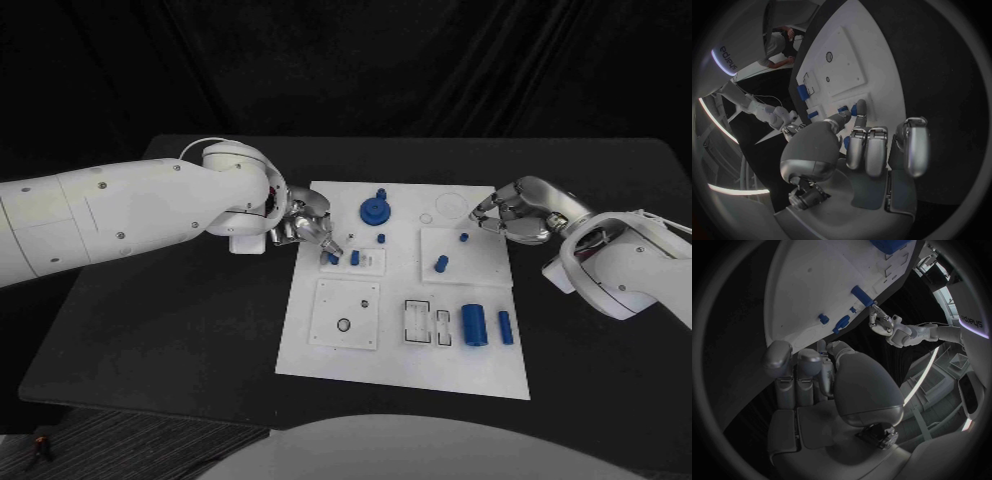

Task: Assemble the parts on the task board

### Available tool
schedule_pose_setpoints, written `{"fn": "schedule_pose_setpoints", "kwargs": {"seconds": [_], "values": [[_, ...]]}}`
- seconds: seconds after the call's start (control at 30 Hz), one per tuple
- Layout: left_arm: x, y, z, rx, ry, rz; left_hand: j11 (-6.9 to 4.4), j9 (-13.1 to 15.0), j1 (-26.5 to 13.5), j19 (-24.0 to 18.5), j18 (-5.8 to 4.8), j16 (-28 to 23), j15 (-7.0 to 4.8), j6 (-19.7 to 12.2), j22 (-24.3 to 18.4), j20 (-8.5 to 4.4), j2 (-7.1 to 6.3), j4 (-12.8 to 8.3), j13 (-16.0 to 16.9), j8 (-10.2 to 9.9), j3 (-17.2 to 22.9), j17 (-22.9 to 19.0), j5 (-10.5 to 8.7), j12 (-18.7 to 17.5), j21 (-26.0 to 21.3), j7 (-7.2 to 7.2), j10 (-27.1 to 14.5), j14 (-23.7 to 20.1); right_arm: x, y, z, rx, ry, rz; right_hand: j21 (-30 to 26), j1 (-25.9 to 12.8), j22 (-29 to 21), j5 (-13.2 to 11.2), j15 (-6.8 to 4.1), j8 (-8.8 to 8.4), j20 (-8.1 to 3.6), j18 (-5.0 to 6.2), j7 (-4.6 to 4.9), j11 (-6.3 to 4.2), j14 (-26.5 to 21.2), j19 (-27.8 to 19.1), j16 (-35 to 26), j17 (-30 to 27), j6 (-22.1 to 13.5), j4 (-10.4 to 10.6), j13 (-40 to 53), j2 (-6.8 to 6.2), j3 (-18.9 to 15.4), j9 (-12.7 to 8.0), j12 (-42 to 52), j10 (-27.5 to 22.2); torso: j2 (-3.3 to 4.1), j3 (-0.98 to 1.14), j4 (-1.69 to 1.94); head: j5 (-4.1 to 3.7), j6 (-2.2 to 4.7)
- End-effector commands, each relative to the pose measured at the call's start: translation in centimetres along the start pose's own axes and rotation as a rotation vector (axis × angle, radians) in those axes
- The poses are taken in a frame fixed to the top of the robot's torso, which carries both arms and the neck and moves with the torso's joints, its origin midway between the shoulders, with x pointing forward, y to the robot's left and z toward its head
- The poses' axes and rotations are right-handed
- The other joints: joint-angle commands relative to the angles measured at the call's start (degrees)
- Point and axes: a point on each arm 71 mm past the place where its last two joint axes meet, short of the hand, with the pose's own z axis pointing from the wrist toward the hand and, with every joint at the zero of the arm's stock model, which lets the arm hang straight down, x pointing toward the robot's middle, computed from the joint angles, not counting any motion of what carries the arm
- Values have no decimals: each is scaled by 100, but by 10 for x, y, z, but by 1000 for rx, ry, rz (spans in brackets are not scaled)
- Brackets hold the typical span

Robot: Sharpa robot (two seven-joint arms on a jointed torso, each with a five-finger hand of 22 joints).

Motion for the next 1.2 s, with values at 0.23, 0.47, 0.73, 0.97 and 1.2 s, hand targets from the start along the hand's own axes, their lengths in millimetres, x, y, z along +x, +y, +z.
{"fn": "schedule_pose_setpoints", "kwargs": {"seconds": [0.23, 0.47, 0.73, 0.97, 1.2], "values": [[0, -4, 3, 13, 13, 10, -24, 20, 149, 146, 102, 15, -19, 49, 1212, -1, 108, -243, 1507, 10, 392, 1509, 129, 15, 27, -14, 601, 594, 1, -1, -1, 15, 5, -3, -13, 33, 215, 16, -41, 17, -3, -2, -4, -35, 1, -31, -24, -6, 45, -3, -1812, 5, 21, 6, -14, 9, -1, 4, -4, 3, -1], [1, -3, 3, 9, 19, 11, -19, 99, 195, 162, 96, 15, -20, 54, 1220, -4, 62, -571, 1507, 82, 835, 1509, 470, 15, 53, 1, 601, 594, 1, -1, -1, 16, 5, -3, -35, 21, 211, 14, -40, 18, -2, 1, -3, -34, -3, -34, -42, -30, 46, -15, -1827, 3, 45, 9, -32, 6, -1, 1, -1, 7, -1], [1, -3, 3, 8, 28, 15, -33, 169, 222, 178, 90, 15, -34, 107, 1227, -13, -22, -760, 1507, 156, 967, 1509, 507, 15, 82, -14, 601, 594, 1, -1, 0, 16, 5, -4, -50, 18, 206, 14, -40, 18, -2, 3, -3, -34, -7, -37, -62, -59, 46, -19, -1837, 1, 51, 10, -42, 3, 0, -1, -2, 18, -1], [1, -4, 3, 8, 27, 15, -47, 232, 97, 183, 90, 15, -46, 102, 1227, -25, -2, -695, 1507, 197, 912, 1509, -15, 15, 82, -36, 601, 594, 2, -1, 0, 16, 6, -4, -50, 18, 206, 14, -40, 18, -2, 3, -3, -34, -7, -37, -62, -59, 46, -19, -1837, 1, 51, 10, -42, 3, 0, -2, -1, 19, -1], [1, -4, 3, 8, 24, 14, -49, 237, 97, 184, 90, 15, -48, 103, 1227, -27, 17, -681, 1507, 202, 906, 1509, -70, 15, 82, -38, 601, 594, 2, -2, 0, 16, 6, -3, -57, 16, 204, 14, -40, 18, -2, 4, -3, -34, -8, -38, -64, -62, 45, -23, -1841, 0, 57, 11, -47, 1, 0, -2, -2, 15, -1]]}}
